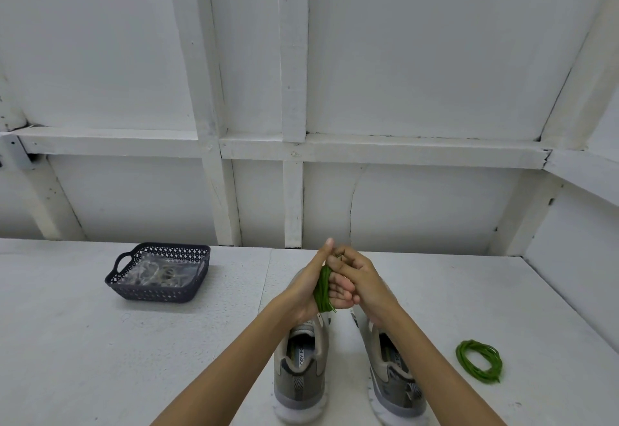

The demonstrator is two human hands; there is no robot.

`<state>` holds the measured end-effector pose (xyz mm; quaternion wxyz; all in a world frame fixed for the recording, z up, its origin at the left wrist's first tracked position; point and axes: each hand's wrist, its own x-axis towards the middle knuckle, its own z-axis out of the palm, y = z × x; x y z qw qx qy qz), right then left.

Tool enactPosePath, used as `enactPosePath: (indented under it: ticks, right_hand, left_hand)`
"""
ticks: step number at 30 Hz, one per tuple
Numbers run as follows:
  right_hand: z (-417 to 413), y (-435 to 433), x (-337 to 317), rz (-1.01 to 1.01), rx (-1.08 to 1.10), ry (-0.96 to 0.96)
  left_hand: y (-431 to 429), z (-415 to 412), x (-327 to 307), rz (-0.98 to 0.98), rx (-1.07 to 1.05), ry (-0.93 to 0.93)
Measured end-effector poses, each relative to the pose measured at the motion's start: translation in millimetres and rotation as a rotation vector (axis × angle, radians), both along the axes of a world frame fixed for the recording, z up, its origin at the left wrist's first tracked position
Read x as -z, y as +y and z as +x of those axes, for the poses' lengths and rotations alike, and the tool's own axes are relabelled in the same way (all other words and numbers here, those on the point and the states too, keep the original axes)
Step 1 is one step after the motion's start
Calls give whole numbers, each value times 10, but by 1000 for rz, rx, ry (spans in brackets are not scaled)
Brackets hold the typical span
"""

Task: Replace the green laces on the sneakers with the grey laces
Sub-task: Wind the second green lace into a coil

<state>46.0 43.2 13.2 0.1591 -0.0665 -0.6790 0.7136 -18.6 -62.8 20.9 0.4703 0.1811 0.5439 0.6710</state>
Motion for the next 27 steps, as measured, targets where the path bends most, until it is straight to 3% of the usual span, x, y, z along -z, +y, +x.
enactPosePath:
  ticks: [4, 10, 18, 24, 27]
  right_hand:
    - [-2, -93, 56, -117, 43, -21]
    - [-70, -239, 106, -66, 158, -75]
    - [-166, -325, 67, 63, 288, -132]
    - [-150, -136, 22, -29, 108, -127]
    - [-144, -126, 44, -77, 66, -71]
  left_hand:
    - [-2, -46, 68, -15, -39, -27]
    - [35, 35, 158, -63, -187, -70]
    - [130, 121, 155, 48, -318, -207]
    - [-21, -26, 98, 54, -63, -158]
    - [-22, -20, 80, 32, -37, -96]
